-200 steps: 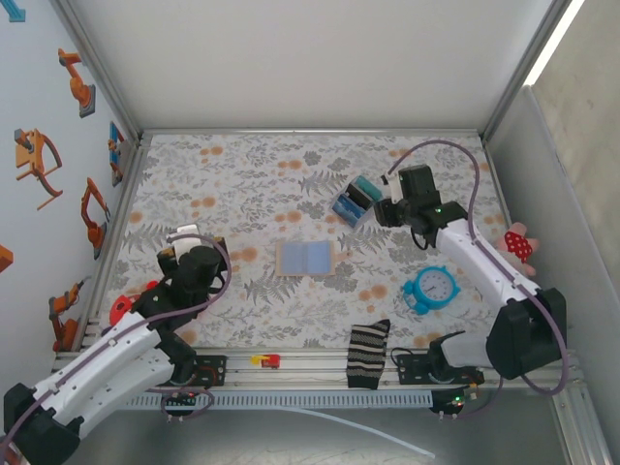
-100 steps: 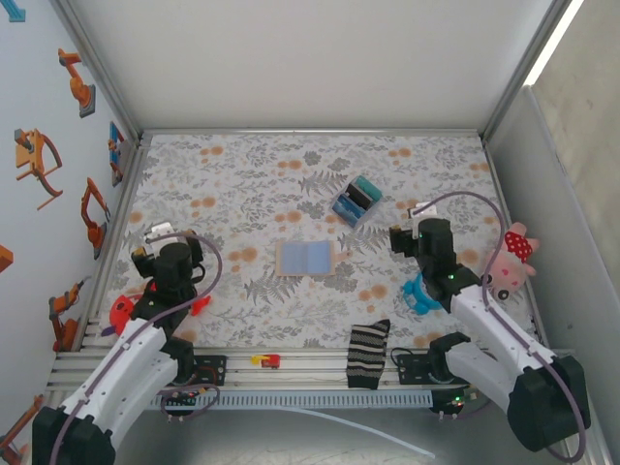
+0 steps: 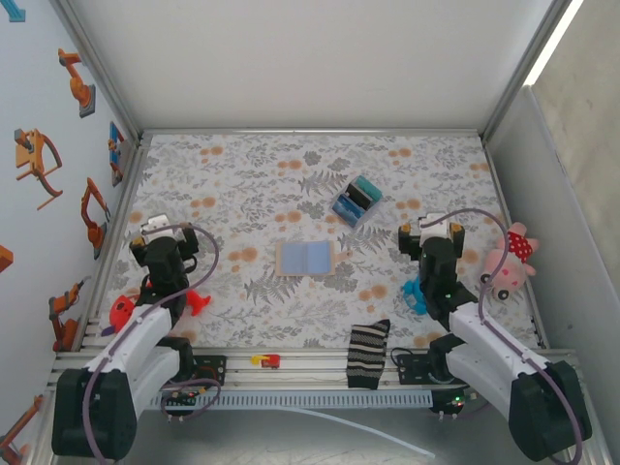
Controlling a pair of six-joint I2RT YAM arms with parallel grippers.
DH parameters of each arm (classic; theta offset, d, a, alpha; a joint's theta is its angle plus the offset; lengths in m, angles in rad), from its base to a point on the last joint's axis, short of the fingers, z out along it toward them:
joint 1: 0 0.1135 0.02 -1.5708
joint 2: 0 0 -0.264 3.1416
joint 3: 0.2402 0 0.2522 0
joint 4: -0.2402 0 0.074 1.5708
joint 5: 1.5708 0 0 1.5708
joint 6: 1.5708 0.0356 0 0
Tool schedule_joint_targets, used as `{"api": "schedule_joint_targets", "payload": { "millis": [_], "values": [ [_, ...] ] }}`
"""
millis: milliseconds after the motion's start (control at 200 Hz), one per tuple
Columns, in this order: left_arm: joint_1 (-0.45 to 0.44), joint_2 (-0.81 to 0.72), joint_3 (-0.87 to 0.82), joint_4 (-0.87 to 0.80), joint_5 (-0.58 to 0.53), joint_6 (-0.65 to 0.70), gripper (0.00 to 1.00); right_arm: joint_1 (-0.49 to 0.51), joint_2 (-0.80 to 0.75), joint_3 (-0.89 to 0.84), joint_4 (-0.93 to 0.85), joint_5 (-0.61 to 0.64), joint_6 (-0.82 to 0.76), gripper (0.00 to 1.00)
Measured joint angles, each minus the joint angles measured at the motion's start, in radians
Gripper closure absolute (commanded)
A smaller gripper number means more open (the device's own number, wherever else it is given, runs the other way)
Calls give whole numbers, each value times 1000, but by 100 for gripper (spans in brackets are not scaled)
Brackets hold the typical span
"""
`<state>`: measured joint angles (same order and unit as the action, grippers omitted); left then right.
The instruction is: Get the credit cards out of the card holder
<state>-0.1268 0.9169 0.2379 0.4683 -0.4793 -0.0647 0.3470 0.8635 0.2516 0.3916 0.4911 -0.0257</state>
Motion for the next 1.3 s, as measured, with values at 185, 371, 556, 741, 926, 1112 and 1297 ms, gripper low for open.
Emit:
{"api": "schedule_joint_targets", "payload": {
  "millis": [185,371,556,741,926,1112,1297],
  "values": [
    [16,126,0,129,65,35,3,0,16,-26,74,53,-5,0],
    [17,207,-1,241,125,46,3,0,44,-32,129,72,-23,1],
    [17,275,-5,359,179,46,3,-3,72,-56,175,79,-28,0],
    [17,353,-50,487,201,47,3,-5,97,-56,202,78,-28,0],
    [17,443,-56,557,254,60,3,-18,116,-58,228,76,-27,0],
    [17,554,-35,593,342,95,3,-40,119,-79,251,69,-12,0],
    [26,620,27,574,386,105,3,-69,124,-97,271,47,15,1]
  ]
}}
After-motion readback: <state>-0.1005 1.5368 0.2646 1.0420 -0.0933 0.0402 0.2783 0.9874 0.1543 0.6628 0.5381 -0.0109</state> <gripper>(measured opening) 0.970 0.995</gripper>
